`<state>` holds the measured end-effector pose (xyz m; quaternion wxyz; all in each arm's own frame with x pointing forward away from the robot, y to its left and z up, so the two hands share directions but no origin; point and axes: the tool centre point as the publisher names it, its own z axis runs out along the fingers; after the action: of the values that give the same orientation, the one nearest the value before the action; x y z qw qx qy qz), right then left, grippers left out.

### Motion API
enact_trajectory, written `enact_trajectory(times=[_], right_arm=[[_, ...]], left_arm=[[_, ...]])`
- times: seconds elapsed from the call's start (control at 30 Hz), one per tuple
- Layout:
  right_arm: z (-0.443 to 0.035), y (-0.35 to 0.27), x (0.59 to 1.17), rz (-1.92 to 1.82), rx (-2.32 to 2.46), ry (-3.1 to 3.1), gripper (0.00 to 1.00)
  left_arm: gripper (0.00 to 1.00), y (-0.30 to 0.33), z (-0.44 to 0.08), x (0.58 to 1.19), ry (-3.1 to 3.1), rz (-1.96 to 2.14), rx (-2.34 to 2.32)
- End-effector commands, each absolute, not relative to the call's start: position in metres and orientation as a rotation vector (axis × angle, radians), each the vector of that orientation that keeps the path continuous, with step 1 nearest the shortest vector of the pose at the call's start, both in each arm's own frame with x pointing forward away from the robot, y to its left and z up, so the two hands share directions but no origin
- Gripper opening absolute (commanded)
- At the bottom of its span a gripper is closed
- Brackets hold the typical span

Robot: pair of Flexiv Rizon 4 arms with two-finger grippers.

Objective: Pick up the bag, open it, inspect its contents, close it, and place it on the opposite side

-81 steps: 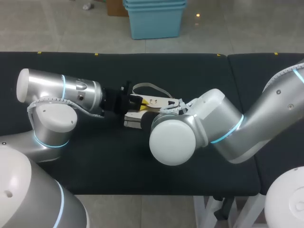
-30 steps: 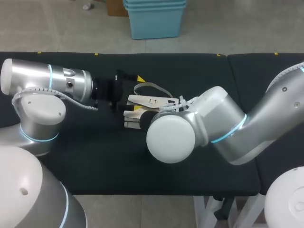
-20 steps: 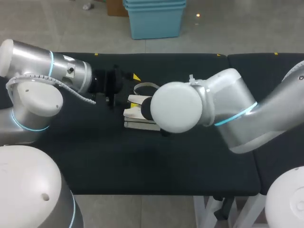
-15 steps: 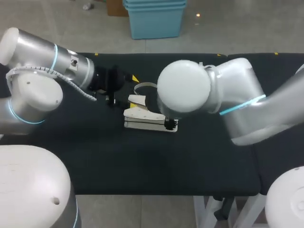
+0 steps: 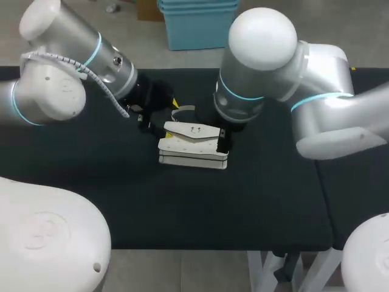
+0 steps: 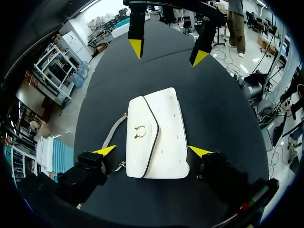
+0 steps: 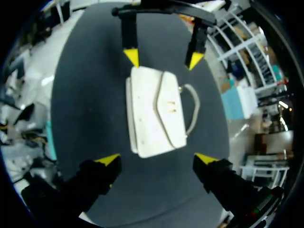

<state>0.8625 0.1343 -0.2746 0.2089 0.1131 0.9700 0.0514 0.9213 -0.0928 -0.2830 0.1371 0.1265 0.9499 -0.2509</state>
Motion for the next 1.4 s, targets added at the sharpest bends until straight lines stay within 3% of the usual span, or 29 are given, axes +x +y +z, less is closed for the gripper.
enact_trajectory(times=[0.03,0.23,0.5,0.73,0.9,1.03,1.4], right_arm=[[-0.273,0.134,0.864,0.143,0.314,2.717,1.0],[-0.265,0.128,0.873,0.192,0.513,2.754,1.0],[-0.257,0.112,0.88,0.17,0.824,2.859,1.0],[-0.25,0.107,0.897,0.13,1.424,2.912,1.0],[-0.249,0.103,0.895,0.361,1.904,2.801,1.0],[-0.262,0.103,0.886,0.281,2.076,2.66,1.0],[-0.262,0.103,0.886,0.281,2.076,2.66,1.0]], left_arm=[[1.0,-0.095,-0.282,0.924,2.769,-0.702,0.369],[1.0,-0.126,-0.286,0.942,2.913,-0.94,-0.105],[1.0,-0.112,-0.279,0.947,3.006,-0.836,-0.797],[1.0,-0.099,-0.276,0.949,2.96,-0.893,-1.535],[1.0,-0.085,-0.275,0.935,2.785,-1.038,-1.867],[1.0,-0.081,-0.271,0.918,2.517,-0.733,-1.848],[1.0,-0.081,-0.271,0.918,2.517,-0.733,-1.848]])
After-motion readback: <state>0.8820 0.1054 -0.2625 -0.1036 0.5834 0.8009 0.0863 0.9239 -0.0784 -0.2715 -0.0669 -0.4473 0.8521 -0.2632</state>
